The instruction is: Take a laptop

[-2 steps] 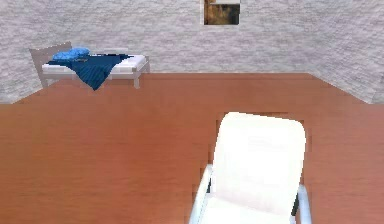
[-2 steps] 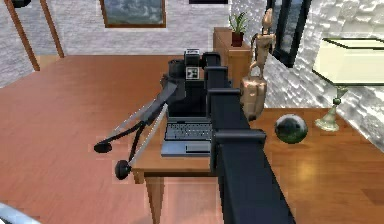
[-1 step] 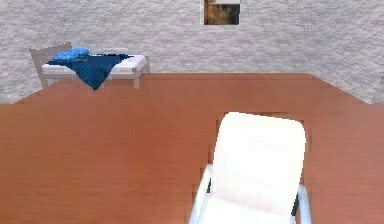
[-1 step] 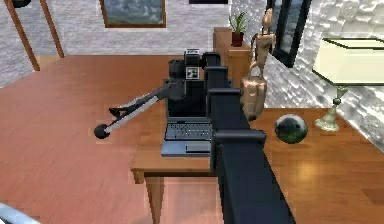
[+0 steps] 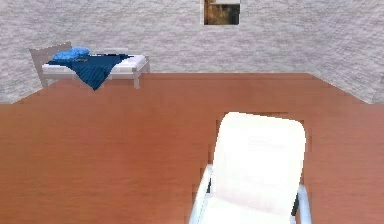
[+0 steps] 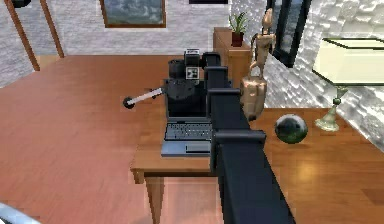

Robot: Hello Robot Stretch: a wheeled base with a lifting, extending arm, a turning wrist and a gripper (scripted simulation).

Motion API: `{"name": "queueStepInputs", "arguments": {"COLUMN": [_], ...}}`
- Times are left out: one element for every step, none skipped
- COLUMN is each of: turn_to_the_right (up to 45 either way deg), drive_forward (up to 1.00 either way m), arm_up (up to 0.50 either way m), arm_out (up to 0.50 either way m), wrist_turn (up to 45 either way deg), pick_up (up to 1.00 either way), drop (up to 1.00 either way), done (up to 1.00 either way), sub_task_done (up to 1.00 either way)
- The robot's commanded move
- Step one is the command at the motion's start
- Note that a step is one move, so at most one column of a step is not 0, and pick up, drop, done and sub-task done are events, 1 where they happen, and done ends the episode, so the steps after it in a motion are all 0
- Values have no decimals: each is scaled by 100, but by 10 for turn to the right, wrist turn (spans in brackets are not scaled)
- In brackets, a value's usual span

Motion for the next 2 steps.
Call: {"name": "queueStepInputs", "arguments": {"turn_to_the_right": [0, 0], "drive_forward": [0, 0], "arm_up": [0, -30], "arm_out": [0, 0], "wrist_turn": [360, 0], "pick_up": [0, 0], "drop": [0, 0], "done": [0, 0], "sub_task_done": [0, 0]}}
